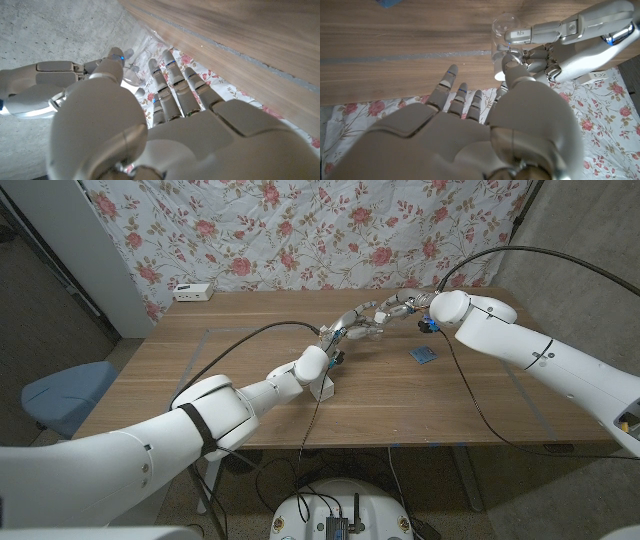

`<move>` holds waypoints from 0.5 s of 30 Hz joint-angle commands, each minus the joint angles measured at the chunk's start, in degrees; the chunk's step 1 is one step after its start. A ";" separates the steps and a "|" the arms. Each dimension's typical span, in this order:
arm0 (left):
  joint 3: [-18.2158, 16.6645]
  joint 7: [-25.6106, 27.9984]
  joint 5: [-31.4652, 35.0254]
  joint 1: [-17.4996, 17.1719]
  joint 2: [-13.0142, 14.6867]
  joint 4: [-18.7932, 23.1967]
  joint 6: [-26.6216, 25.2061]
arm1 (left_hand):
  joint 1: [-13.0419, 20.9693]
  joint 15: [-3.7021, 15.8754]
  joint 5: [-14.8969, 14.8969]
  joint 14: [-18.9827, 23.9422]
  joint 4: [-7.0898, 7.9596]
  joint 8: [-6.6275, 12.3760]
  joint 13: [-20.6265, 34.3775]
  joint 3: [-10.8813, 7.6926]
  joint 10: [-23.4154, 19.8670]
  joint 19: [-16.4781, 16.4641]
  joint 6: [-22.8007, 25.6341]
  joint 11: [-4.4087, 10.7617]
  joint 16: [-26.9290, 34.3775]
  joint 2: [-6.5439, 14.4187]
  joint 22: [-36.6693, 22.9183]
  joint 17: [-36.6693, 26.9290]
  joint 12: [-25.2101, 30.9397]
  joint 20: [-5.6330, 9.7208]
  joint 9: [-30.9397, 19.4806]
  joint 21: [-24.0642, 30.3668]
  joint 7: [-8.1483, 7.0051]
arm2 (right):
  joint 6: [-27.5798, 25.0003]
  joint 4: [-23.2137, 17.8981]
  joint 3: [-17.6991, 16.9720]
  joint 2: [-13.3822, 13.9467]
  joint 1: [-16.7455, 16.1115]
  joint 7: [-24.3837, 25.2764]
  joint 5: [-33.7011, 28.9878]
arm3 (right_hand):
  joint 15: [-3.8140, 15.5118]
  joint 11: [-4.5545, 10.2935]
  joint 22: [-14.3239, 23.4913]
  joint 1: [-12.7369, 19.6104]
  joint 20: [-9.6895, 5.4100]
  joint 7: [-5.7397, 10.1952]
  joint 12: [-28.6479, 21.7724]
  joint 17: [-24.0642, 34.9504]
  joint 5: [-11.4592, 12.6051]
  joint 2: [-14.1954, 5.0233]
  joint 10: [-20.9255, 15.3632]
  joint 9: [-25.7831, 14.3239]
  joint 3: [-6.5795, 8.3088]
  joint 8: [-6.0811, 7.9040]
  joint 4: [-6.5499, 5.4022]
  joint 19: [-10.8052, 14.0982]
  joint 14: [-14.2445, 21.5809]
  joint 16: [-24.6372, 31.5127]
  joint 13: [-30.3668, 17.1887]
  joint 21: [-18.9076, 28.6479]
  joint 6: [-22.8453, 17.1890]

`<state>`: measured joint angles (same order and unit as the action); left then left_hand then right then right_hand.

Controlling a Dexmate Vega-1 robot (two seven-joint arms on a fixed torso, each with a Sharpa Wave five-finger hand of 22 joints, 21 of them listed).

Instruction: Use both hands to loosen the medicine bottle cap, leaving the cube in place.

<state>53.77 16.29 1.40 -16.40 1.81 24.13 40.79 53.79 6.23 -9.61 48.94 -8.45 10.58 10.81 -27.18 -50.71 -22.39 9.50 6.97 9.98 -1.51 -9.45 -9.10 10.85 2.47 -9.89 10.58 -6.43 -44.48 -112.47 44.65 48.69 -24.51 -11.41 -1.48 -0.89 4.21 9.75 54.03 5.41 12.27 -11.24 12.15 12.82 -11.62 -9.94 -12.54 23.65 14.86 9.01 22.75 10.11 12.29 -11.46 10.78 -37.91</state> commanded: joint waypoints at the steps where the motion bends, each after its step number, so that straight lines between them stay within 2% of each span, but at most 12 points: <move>1: 0.61 -0.13 -0.51 0.51 -0.10 -0.50 -0.27 | 0.04 4.95 -0.50 0.49 0.08 0.08 0.27 -0.35 -1.70 0.28 0.50 0.96 -0.07 0.42 -0.09 -0.06 0.52 0.17 -0.17 0.07 -0.14 | 1.01 0.62 -0.45 -0.28 -0.15 -0.21 0.06 | 0.48 0.35 0.19 1.06 -0.58 0.51 -0.33 0.33 0.48 -0.30 -0.27 -0.25 1.26 0.68 0.00 -0.03 -0.04 0.49 -0.21 0.19 -4.71; 8: 0.76 0.03 -0.46 0.49 -0.01 -0.30 -0.17 | 0.01 4.97 -0.51 0.54 0.10 0.08 0.27 -0.40 -1.69 0.27 0.51 0.98 -0.05 0.49 -0.09 -0.07 0.51 0.17 -0.17 0.07 -0.12 | 1.51 0.79 -0.77 -0.31 -0.27 -0.49 0.36 | 0.71 0.57 0.20 2.87 -0.89 0.52 -0.39 0.50 1.13 -0.28 -0.36 -0.30 2.92 0.68 0.26 -0.12 -0.16 0.65 -0.24 0.29 -5.63; 15: 0.77 0.36 -0.28 0.25 0.12 0.10 0.05 | -0.04 4.93 -0.50 0.57 0.11 0.06 0.27 -0.40 -1.78 0.28 0.48 0.95 -0.04 0.47 -0.09 -0.08 0.54 0.14 -0.18 0.07 -0.13 | 1.76 0.45 -1.19 -0.06 -0.68 -0.42 0.58 | 0.67 0.44 0.20 3.58 -0.94 0.49 -0.34 0.56 1.34 -0.12 -0.21 -0.29 3.48 0.44 0.36 -0.18 -0.21 0.72 -0.25 0.32 -5.50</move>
<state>54.37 16.24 1.02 -16.04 1.76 23.84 40.63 53.63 6.23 -9.79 48.94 -8.46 10.58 10.81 -27.16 -50.94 -22.40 9.50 6.74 9.98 -1.35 -9.45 -9.10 11.05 2.47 -9.89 10.58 -6.43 -43.20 -111.86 44.03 48.49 -24.72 -11.78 -1.22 -0.60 4.51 9.75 57.40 4.91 14.40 -11.25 12.40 13.97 -12.15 -10.25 -12.83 26.53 15.53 9.32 22.25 9.81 12.54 -11.61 10.78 -42.26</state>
